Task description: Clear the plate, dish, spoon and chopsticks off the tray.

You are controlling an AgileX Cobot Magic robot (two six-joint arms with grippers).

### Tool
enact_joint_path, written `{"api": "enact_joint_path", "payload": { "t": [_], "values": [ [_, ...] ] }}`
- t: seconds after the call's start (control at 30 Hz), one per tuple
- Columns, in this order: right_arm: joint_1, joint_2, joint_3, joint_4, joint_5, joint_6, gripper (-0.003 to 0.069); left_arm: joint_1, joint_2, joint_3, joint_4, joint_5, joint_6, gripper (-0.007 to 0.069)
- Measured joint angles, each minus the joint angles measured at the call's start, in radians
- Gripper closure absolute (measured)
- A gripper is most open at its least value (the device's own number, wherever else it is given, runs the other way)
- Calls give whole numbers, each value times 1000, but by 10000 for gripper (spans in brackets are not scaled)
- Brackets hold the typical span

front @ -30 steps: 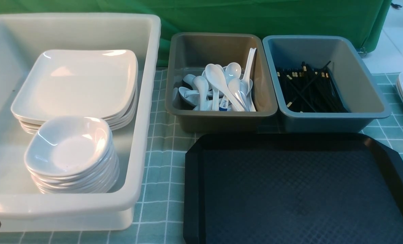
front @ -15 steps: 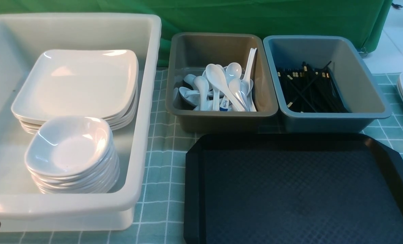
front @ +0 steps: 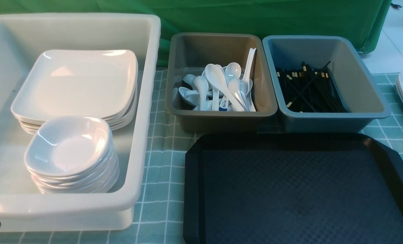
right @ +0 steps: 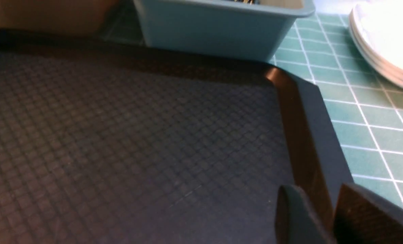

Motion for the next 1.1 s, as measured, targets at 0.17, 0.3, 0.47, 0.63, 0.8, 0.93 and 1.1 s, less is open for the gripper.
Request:
{"api": "enact_joint_path", "payload": {
  "t": [0.17,0.3,0.47,0.63,0.8,0.93,1.1],
  "values": [
    [0,0,0,0,-2,0,425,0,0,0,0,0,0,612],
    [0,0,0,-1,-2,0,418,0,0,0,0,0,0,612],
    [0,0,0,-1,-2,1,418,0,0,0,0,0,0,612],
    [0,0,0,-1,-2,1,418,0,0,0,0,0,0,612],
    [0,0,0,-1,-2,1,418,0,0,0,0,0,-2,612],
    [0,0,0,-1,-2,1,418,0,0,0,0,0,-1,612],
    [0,0,0,-1,-2,1,418,0,0,0,0,0,-1,610]
  ]
}}
